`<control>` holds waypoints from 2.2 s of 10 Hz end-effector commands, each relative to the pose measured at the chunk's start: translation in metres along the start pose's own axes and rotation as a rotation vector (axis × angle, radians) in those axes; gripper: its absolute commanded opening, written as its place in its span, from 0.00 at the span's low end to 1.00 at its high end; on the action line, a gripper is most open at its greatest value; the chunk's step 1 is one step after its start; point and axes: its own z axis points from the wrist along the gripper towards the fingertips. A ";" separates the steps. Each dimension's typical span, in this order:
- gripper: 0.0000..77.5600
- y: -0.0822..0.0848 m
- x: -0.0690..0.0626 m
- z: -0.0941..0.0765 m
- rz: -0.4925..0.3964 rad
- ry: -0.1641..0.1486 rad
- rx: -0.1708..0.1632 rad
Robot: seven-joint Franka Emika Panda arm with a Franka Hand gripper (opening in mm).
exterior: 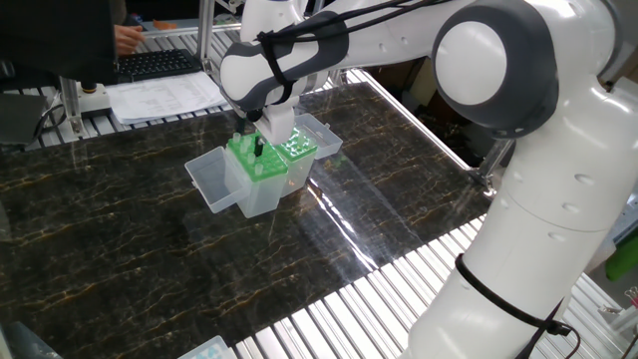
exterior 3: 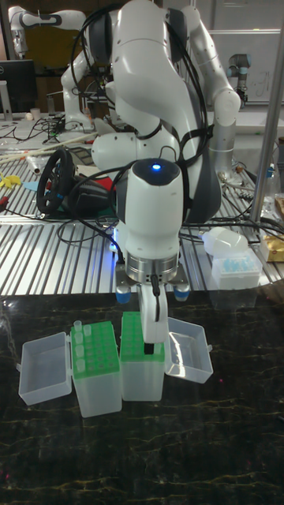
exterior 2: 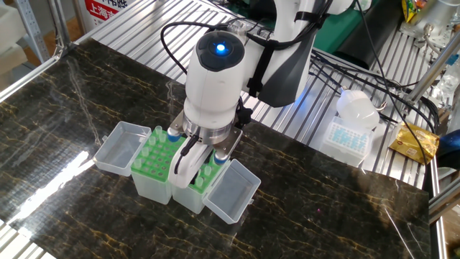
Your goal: Transfer all large pipette tips from one holder to another
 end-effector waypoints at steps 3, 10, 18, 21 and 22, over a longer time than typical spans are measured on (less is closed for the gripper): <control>0.01 0.000 0.000 -0.001 -0.010 -0.002 0.025; 0.01 0.000 0.000 -0.001 -0.010 -0.002 0.025; 0.01 0.002 0.009 -0.033 -0.073 -0.033 0.100; 0.01 0.003 0.009 -0.038 -0.098 -0.029 0.106; 0.01 0.004 0.007 -0.044 -0.116 -0.022 0.106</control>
